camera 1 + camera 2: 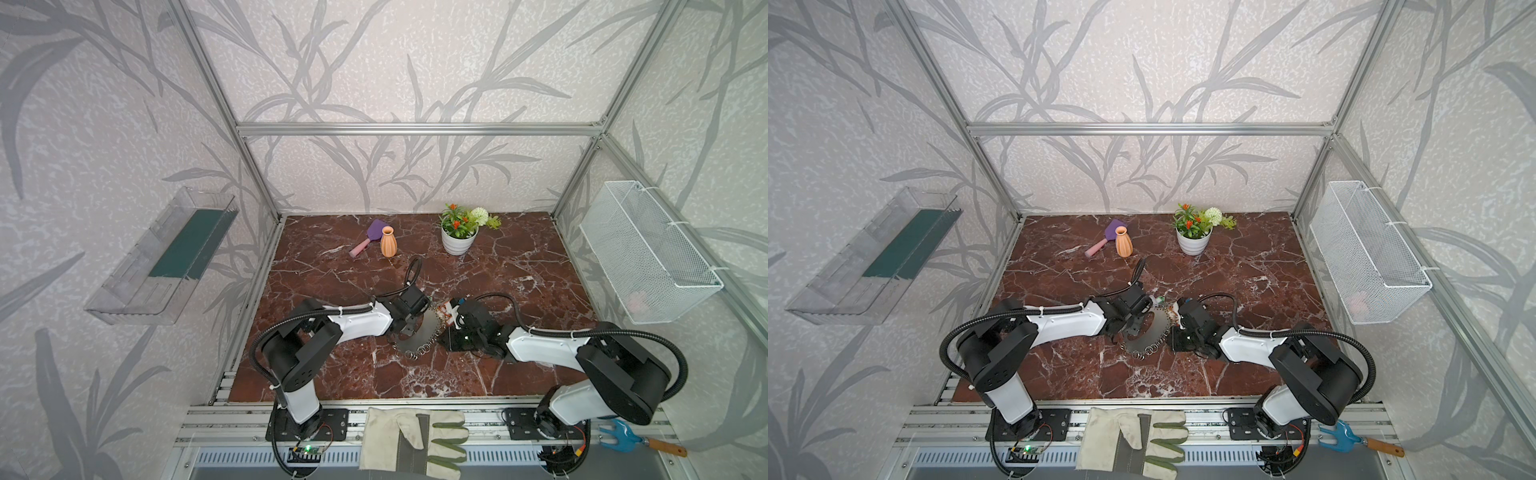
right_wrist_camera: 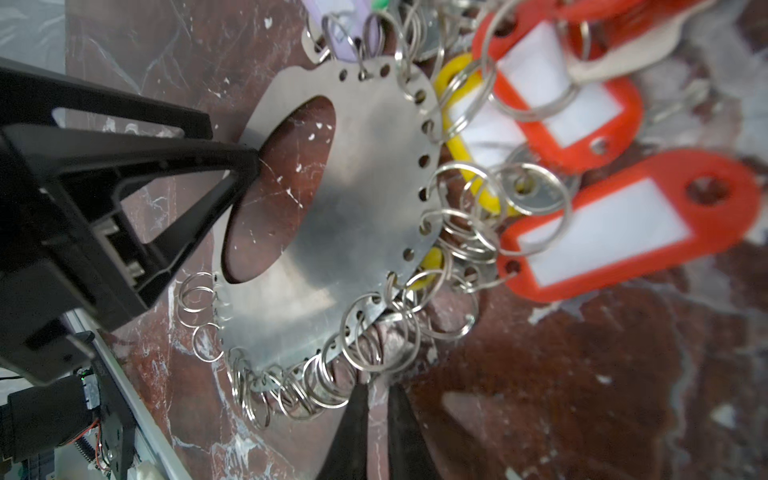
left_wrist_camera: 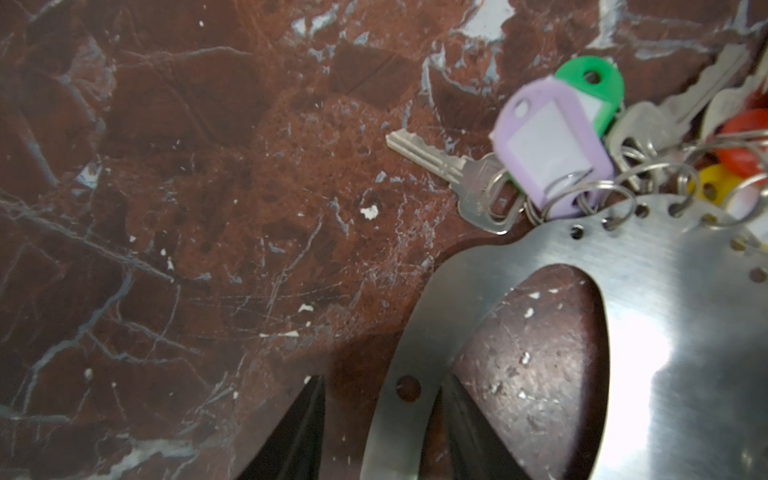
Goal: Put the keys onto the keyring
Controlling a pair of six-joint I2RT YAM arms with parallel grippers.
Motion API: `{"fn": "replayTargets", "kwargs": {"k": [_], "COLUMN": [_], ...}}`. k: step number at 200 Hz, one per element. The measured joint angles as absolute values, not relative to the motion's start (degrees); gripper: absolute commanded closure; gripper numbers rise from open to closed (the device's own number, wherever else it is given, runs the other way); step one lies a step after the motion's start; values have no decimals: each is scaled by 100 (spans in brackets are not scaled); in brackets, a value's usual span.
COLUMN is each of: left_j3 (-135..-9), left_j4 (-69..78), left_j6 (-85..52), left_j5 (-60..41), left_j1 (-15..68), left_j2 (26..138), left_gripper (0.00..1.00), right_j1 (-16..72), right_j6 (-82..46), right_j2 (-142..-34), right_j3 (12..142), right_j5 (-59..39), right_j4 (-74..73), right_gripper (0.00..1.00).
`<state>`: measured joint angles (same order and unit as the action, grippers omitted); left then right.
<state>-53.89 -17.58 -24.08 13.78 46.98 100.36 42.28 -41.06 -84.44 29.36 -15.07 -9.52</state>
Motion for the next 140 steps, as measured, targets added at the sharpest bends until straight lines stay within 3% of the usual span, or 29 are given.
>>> {"fn": "replayTargets", "kwargs": {"k": [53, 140], "left_j3": [-5382, -5271], "left_j4": [-1752, -1619], "left_j6": [-2405, -2408], "left_j5": [1374, 1341], "left_j1": [4698, 4692], "left_j2": [10031, 9966], "left_gripper": [53, 53], "right_j1": [4431, 4449], "right_j6": [-3959, -3861], "right_j2": [-8468, -8702], "right_j3": [3157, 3597], "right_j5": [-1503, -1116], "right_j4": [-878, -475], "right_gripper": [72, 74]}}
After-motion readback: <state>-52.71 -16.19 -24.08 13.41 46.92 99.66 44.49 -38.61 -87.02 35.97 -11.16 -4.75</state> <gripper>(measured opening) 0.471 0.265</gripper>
